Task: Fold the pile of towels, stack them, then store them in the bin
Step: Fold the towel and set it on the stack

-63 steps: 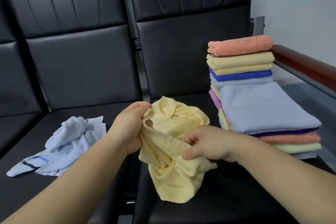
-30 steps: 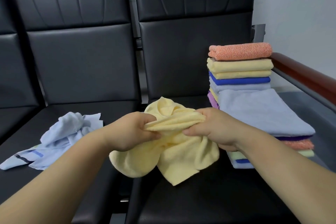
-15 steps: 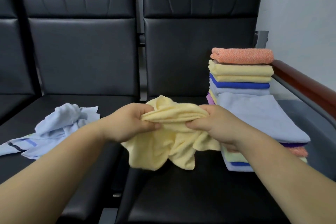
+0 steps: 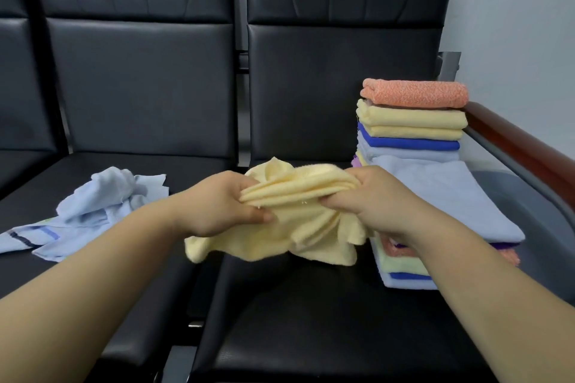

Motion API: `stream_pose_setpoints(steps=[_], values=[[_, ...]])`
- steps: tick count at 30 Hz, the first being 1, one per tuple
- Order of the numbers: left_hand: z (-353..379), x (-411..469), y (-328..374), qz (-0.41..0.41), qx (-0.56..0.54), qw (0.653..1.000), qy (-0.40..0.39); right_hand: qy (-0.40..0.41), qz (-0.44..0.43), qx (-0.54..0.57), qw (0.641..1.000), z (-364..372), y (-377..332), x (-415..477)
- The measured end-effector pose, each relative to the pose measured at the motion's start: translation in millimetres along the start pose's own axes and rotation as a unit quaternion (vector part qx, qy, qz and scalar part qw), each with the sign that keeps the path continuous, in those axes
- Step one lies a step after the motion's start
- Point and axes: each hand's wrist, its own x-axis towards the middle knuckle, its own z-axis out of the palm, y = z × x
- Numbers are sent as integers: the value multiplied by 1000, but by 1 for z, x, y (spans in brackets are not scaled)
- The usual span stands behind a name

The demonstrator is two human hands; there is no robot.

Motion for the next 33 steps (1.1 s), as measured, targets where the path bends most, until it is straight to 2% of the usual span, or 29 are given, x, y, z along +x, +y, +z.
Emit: stream_pose_setpoints(steps=[2, 4, 6, 8, 9, 10, 11, 12, 13, 14, 15, 17, 19, 22, 25, 27, 29, 30, 31, 32, 33], values=[[-1, -1, -2, 17, -178, 984, 17, -30, -10, 80, 996, 0, -1, -2], [-1, 1, -1, 13, -330, 943, 31, -101, -13, 124, 987, 1, -2, -3], [0, 2, 4, 5, -428, 903, 29, -142, -7, 28, 989, 4, -4, -4], [-1, 1, 9, 11, -462, 887, 5, -120, 0, -143, 983, 9, -1, -2], [-2, -1, 12, 18, -435, 900, -7, -99, -2, -208, 973, 11, -1, 0], [-2, -3, 13, 32, -362, 931, -22, -76, -8, -249, 965, 12, -1, 1], [-1, -3, 12, 45, -232, 971, -36, -54, -16, -264, 963, 12, 0, 3], [1, -3, 10, 43, -71, 995, -47, -36, -20, -251, 967, 10, 1, 4], [2, -2, 8, 28, 61, 997, -47, -19, -21, -209, 978, 8, 2, 5], [3, -1, 6, 6, 120, 992, -36, -7, -17, -144, 989, 5, 1, 5], [3, 0, 4, -5, 99, 995, -22, -6, -11, -71, 997, 3, 1, 3], [1, -2, 1, 8, -80, 997, -1, -33, 7, 54, 998, 0, 2, 0], [-1, -3, 0, 37, -245, 969, -2, -88, 8, 95, 992, 0, 3, -2], [0, 0, -1, 61, -390, 919, 1, -140, 8, -2, 990, 3, 2, -1], [2, 1, 5, 51, -427, 903, 7, -103, 11, -189, 977, 12, 3, 2], [2, -1, 9, 53, -381, 923, -5, -66, -1, -269, 961, 17, 4, 6], [0, -5, 13, 57, -226, 972, -17, -39, -2, -272, 962, 15, 5, 9], [-1, -6, 12, 47, -106, 993, -22, -30, 2, -238, 971, 10, 4, 9], [-2, -7, 12, 25, 5, 999, -24, -25, 4, -187, 982, 6, 2, 7], [-3, -6, 10, 0, 80, 997, -22, -28, 7, -127, 991, 1, 0, 5], [-5, -7, 9, -22, 106, 994, -18, -35, 11, -65, 997, -1, 0, 2]])
